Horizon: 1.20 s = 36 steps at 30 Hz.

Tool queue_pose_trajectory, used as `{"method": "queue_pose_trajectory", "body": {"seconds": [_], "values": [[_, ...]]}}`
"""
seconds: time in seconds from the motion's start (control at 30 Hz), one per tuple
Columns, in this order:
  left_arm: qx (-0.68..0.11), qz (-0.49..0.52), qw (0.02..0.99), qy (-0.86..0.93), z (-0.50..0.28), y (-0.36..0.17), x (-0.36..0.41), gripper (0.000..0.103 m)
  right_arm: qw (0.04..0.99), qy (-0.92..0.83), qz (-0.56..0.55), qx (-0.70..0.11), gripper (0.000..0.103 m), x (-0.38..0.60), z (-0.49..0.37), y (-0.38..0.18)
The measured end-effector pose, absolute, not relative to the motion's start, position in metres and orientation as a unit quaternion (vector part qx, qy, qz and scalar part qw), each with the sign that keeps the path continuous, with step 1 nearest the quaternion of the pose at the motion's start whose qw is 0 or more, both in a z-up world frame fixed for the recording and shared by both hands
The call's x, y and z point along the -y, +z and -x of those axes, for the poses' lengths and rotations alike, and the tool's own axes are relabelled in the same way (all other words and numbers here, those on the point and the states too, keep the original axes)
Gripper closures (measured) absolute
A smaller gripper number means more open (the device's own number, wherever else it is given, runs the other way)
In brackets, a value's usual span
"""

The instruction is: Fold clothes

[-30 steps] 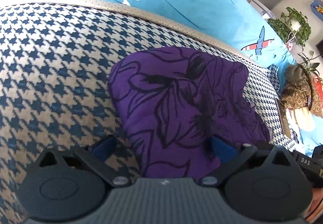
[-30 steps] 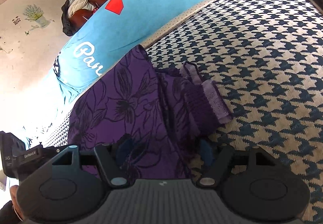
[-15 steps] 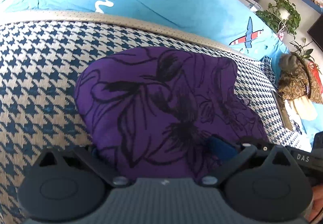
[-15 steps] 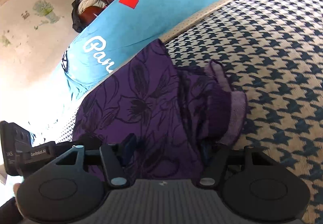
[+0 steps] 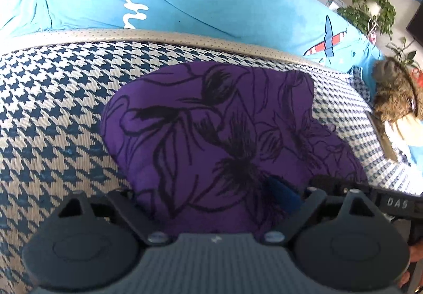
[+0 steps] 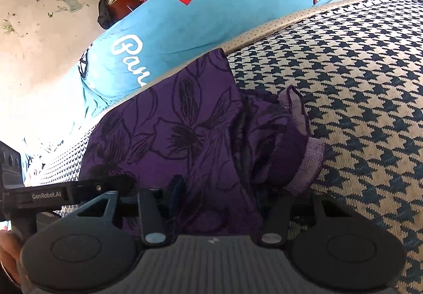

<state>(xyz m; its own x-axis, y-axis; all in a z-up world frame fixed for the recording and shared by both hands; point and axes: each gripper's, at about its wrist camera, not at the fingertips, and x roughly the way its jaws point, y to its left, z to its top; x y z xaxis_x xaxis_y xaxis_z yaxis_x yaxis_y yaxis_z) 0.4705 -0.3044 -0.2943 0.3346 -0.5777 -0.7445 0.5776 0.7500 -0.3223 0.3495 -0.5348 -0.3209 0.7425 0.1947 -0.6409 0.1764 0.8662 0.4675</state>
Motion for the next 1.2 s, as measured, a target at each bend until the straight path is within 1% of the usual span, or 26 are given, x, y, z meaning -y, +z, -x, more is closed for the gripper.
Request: {"method": "queue_pose_trajectory", "body": {"seconds": [0.07, 0.17, 0.23, 0.3, 0.37, 0.4, 0.43, 0.47, 0.5, 0.63, 0.67, 0.77, 0.87, 0.9, 0.97, 1.0, 1.03, 1.07, 1.17, 1.2], "values": [[-0.451, -0.01, 0.821, -0.351, -0.468, -0.295, 0.307, 0.009, 0.897, 0.002, -0.257, -0.359, 0.049, 0.533, -0.351, -0.321], [-0.448, -0.01, 0.824, -0.348, -0.466, -0.296, 0.308, 0.008, 0.899, 0.001, -0.253, -0.358, 0.045, 0.53, -0.353, -0.322], [-0.441, -0.017, 0.829, -0.344, -0.463, -0.296, 0.31, 0.009, 0.902, 0.002, -0.238, -0.36, 0.044, 0.527, -0.354, -0.322], [-0.434, -0.024, 0.834, -0.34, -0.459, -0.296, 0.311, 0.012, 0.905, -0.001, -0.226, -0.36, 0.043, 0.523, -0.355, -0.321], [-0.425, -0.031, 0.839, -0.337, -0.456, -0.293, 0.313, 0.02, 0.909, -0.003, -0.212, -0.36, 0.042, 0.518, -0.357, -0.32], [-0.421, -0.033, 0.842, -0.336, -0.454, -0.292, 0.313, 0.022, 0.911, -0.005, -0.204, -0.359, 0.043, 0.516, -0.357, -0.319], [-0.418, -0.035, 0.844, -0.334, -0.452, -0.291, 0.313, 0.026, 0.913, -0.005, -0.192, -0.359, 0.046, 0.514, -0.358, -0.317], [-0.414, -0.038, 0.846, -0.333, -0.451, -0.289, 0.313, 0.029, 0.915, -0.005, -0.185, -0.358, 0.051, 0.512, -0.358, -0.317], [-0.411, -0.041, 0.848, -0.333, -0.449, -0.289, 0.313, 0.03, 0.917, -0.005, -0.178, -0.356, 0.053, 0.511, -0.358, -0.317], [-0.409, -0.045, 0.848, -0.333, -0.448, -0.289, 0.312, 0.029, 0.919, -0.003, -0.175, -0.355, 0.054, 0.511, -0.357, -0.316], [-0.412, -0.042, 0.847, -0.332, -0.45, -0.29, 0.312, 0.026, 0.919, -0.003, -0.175, -0.354, 0.054, 0.511, -0.357, -0.317], [-0.42, -0.033, 0.844, -0.331, -0.453, -0.293, 0.311, 0.022, 0.917, 0.0, -0.183, -0.355, 0.052, 0.514, -0.357, -0.319], [-0.42, -0.03, 0.845, -0.329, -0.453, -0.295, 0.311, 0.022, 0.917, -0.002, -0.189, -0.351, 0.051, 0.514, -0.357, -0.321], [-0.416, -0.033, 0.847, -0.329, -0.451, -0.294, 0.311, 0.024, 0.919, -0.002, -0.182, -0.35, 0.051, 0.512, -0.357, -0.32], [-0.404, -0.043, 0.853, -0.327, -0.446, -0.29, 0.314, 0.034, 0.922, -0.002, -0.165, -0.349, 0.052, 0.509, -0.358, -0.318], [-0.399, -0.046, 0.856, -0.326, -0.444, -0.288, 0.315, 0.037, 0.924, -0.001, -0.159, -0.348, 0.058, 0.507, -0.358, -0.317], [-0.396, -0.046, 0.859, -0.322, -0.442, -0.286, 0.314, 0.044, 0.926, 0.001, -0.152, -0.346, 0.062, 0.506, -0.358, -0.315], [-0.392, -0.046, 0.862, -0.319, -0.441, -0.283, 0.313, 0.048, 0.929, 0.002, -0.145, -0.341, 0.069, 0.505, -0.357, -0.313], [-0.384, -0.046, 0.869, -0.309, -0.436, -0.277, 0.31, 0.057, 0.936, 0.004, -0.121, -0.329, 0.074, 0.498, -0.355, -0.308], [-0.381, -0.05, 0.872, -0.304, -0.434, -0.275, 0.31, 0.057, 0.939, 0.004, -0.113, -0.326, 0.074, 0.495, -0.354, -0.306]]}}
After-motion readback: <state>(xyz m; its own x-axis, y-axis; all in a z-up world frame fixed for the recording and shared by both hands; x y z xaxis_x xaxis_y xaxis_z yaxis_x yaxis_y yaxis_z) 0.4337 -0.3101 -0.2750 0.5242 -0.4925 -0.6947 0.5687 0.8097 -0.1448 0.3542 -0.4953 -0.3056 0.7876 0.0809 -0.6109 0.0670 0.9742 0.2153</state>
